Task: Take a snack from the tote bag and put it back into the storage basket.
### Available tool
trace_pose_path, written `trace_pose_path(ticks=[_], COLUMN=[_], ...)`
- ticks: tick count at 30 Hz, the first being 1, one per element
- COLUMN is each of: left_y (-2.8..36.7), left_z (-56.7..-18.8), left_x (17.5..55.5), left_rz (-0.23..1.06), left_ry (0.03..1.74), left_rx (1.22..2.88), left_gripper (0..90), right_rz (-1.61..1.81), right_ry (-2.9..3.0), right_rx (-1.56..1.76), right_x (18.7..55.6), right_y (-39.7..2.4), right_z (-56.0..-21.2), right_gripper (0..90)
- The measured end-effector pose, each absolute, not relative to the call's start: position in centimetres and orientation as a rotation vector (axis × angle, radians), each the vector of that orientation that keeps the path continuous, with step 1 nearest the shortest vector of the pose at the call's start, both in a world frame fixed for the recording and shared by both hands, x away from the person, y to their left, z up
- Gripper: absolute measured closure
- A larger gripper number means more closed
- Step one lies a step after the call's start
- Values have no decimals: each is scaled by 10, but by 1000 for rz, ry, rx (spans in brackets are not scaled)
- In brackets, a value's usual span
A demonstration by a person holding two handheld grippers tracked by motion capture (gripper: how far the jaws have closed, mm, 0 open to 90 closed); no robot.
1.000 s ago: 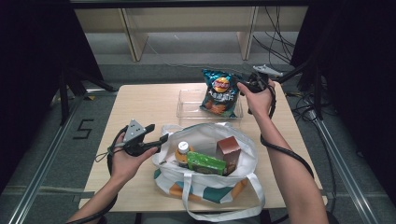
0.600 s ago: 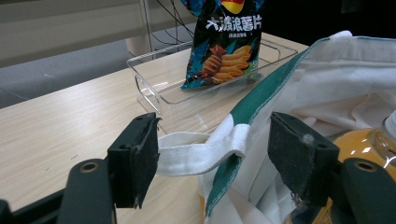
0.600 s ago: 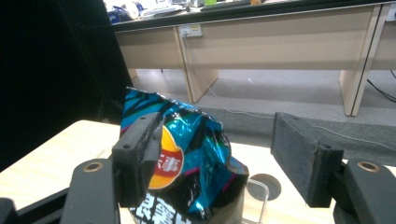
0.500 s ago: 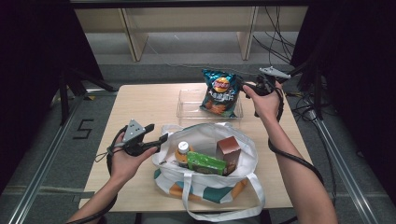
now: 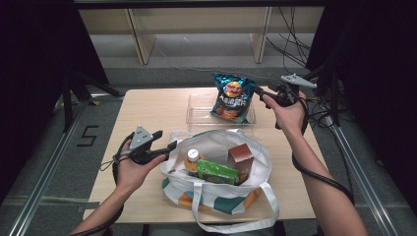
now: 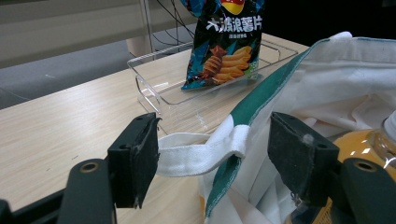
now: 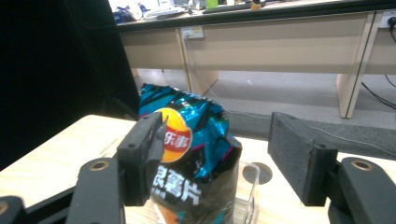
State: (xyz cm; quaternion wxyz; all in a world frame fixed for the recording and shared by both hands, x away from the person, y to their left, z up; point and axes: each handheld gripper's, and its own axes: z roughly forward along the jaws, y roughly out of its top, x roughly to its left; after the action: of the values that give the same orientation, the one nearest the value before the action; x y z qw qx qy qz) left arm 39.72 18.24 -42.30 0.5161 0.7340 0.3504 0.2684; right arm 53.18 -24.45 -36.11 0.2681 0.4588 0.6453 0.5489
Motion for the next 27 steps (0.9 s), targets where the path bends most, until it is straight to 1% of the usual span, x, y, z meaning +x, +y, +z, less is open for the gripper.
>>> trace_pose_path(ticks=[6, 12, 21, 27], left_y=[182, 182, 182, 181], left_z=[-423, -423, -422, -423], left_x=[397, 397, 396, 396], left_rz=[643, 645, 648, 647], left_ry=[844, 840, 842, 842], left_rx=[1764, 1761, 1757, 1765], left_gripper=[332, 332, 333, 333], right_rz=[1503, 1496, 1519, 1522], right_ry=[1773, 1801, 1851, 1912], right_rx=[1254, 1237, 1212, 1169], right_x=[514, 496, 464, 435], right_y=[-243, -243, -240, -235], right_z=[-358, -355, -357, -357], right_gripper=[419, 435, 418, 395])
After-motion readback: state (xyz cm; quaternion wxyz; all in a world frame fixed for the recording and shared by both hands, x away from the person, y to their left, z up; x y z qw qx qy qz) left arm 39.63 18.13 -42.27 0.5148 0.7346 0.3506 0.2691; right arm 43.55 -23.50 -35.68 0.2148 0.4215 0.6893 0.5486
